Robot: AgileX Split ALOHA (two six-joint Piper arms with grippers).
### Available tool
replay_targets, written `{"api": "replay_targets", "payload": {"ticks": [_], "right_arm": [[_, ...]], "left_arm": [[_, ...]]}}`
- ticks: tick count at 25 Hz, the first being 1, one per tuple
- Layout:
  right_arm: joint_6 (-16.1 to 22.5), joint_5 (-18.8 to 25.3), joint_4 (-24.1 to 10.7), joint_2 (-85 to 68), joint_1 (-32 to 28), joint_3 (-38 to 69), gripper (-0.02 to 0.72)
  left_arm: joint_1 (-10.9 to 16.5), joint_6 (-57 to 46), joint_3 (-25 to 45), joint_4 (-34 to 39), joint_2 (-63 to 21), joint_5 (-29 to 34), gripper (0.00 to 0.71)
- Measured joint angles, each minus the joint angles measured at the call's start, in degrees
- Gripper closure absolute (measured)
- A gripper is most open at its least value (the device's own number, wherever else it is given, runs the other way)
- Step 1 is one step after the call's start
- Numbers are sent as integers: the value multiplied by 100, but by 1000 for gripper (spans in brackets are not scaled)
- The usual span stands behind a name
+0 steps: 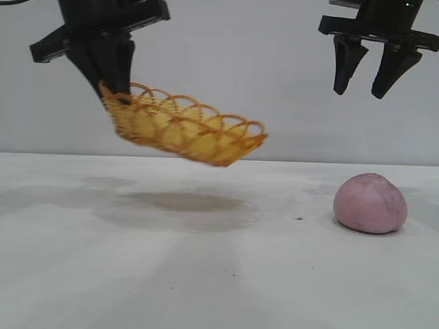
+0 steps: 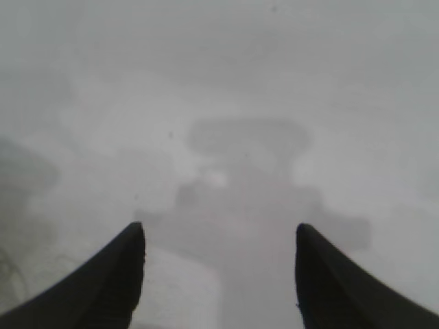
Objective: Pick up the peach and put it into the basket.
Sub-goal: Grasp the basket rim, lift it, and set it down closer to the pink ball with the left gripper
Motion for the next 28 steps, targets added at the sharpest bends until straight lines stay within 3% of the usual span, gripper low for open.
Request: {"api": "replay_targets", "payload": {"ticks": [5,8,12,17,28], "right_arm": [[0,10,0,0,0,0,292],[0,10,0,0,0,0,292],[0,10,0,0,0,0,292],[0,10,0,0,0,0,292],[0,-1,0,0,0,0,292]], "left_arm": [[0,-280,40,-220,0,-12,710],[0,-445,445,-332,-12,-212,710],[0,-444,1271,-799,-51,-882,710],[0,-290,1813,-1121,-159,-1462,710],[0,26,1895,-1624,9,-1787,710]]}}
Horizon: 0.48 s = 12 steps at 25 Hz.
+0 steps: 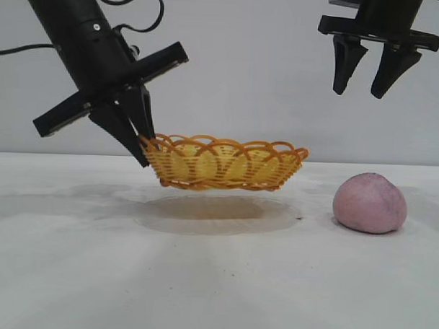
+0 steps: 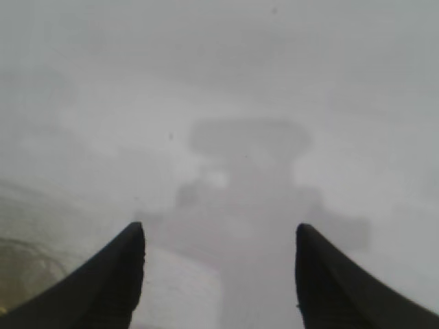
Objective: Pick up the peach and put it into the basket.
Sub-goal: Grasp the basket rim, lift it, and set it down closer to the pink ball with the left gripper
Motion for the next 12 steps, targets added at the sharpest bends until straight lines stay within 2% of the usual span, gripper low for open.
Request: {"api": "replay_targets", "payload": {"ticks": [7,8,9,12], "right_arm": [[0,0,0,0,0,0,292],[0,0,0,0,0,0,292],[0,0,0,0,0,0,292],[0,0,0,0,0,0,292]], "left_arm": [[0,10,0,-82,198,0,710],[0,10,0,-82,222,0,658],[0,12,0,-82,246,11,658],[0,12,0,-82,254,11,518]]}}
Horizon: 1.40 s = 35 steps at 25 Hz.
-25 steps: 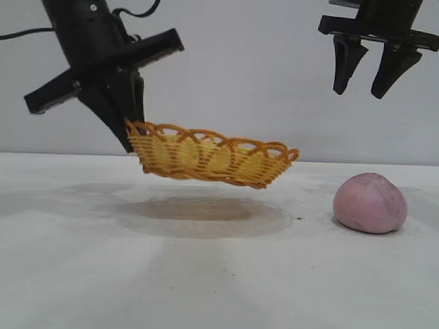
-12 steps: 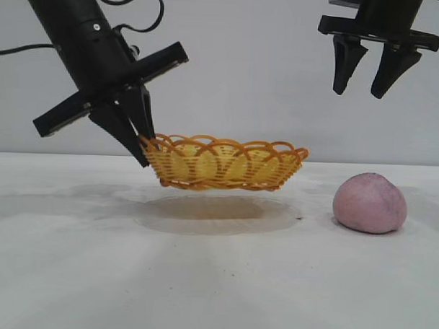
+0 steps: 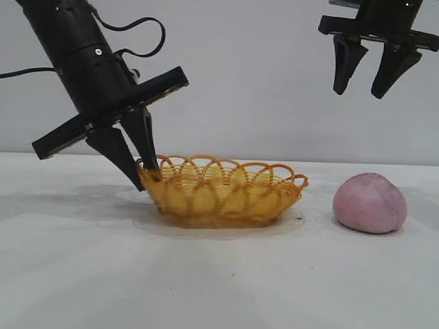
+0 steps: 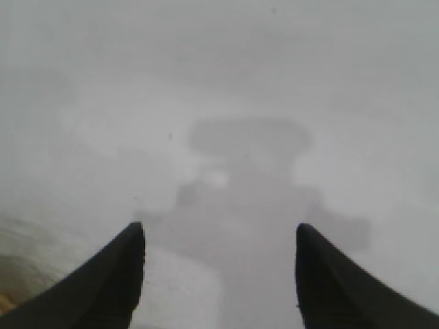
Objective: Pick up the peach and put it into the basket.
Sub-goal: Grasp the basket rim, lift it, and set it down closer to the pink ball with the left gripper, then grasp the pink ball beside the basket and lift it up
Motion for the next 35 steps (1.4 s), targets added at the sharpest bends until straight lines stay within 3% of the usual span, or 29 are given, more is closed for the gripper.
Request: {"api": "replay_targets", "payload": {"ticks": [4,7,11,12,16,20,24,29,35], "right_arm": [[0,0,0,0,0,0,292],[0,0,0,0,0,0,292],[0,0,0,0,0,0,292],[0,0,0,0,0,0,292],[0,0,0,0,0,0,292],[0,0,0,0,0,0,292],[0,0,0,0,0,0,292],[0,21,0,0,0,0,292],[0,85,0,0,0,0,292]], "left_arm": [[0,-11,0,0,0,9,305],[0,-11,0,0,0,158,203],[0,-11,-158,264,11,645,216],[0,-11,-247,444,3,835,175],[0,-11,-829,1409,3,1523,191],[0,-42,-1450,2432,-72,1644,191],[0,-42,-1912,2995,-200,1679,191],[12,-90,-2017,4349,-225,1771,191],[522,-135,-2017,4726,-346,1771,191]]}}
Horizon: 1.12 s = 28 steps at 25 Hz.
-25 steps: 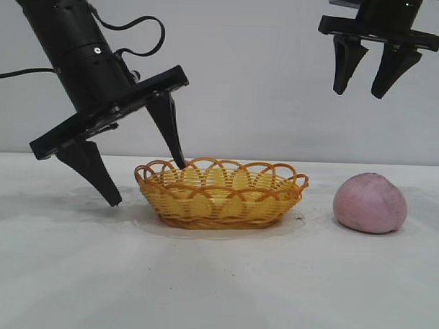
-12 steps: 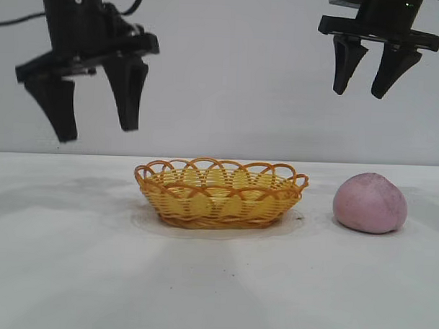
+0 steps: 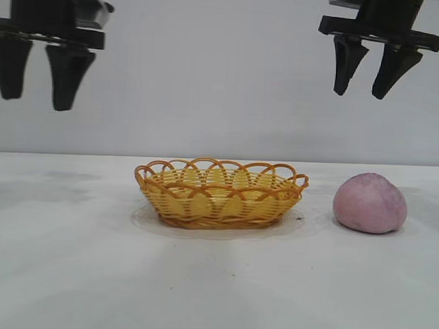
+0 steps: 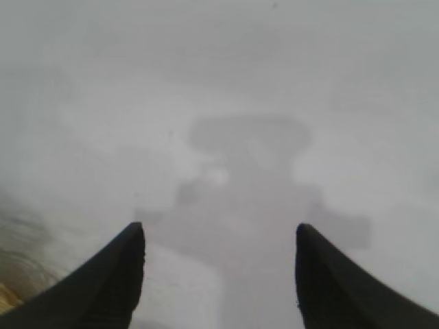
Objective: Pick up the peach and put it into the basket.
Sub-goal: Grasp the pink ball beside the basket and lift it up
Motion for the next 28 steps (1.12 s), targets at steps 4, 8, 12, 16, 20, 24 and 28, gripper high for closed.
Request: {"api": "replay_targets", "payload": {"ticks": [4,8,12,16,20,24,28], "right_arm": [[0,53,0,0,0,0,292],[0,75,0,0,0,0,292],[0,86,0,0,0,0,292],[0,86,0,0,0,0,292],[0,86,-37,0,0,0,292],[0,94,-37,0,0,0,292],[0,109,-37,0,0,0,292]], "left_arm": [[457,14,0,-10,-124,12,191],[853,176,0,-110,-410,12,191],[1126,292,260,-214,-914,15,191],[1179,323,976,-228,-1693,25,191],[1179,323,1817,-426,-2600,27,191],[1179,323,2757,-518,-3580,40,191],[1179,313,3720,-518,-4589,50,191]]}}
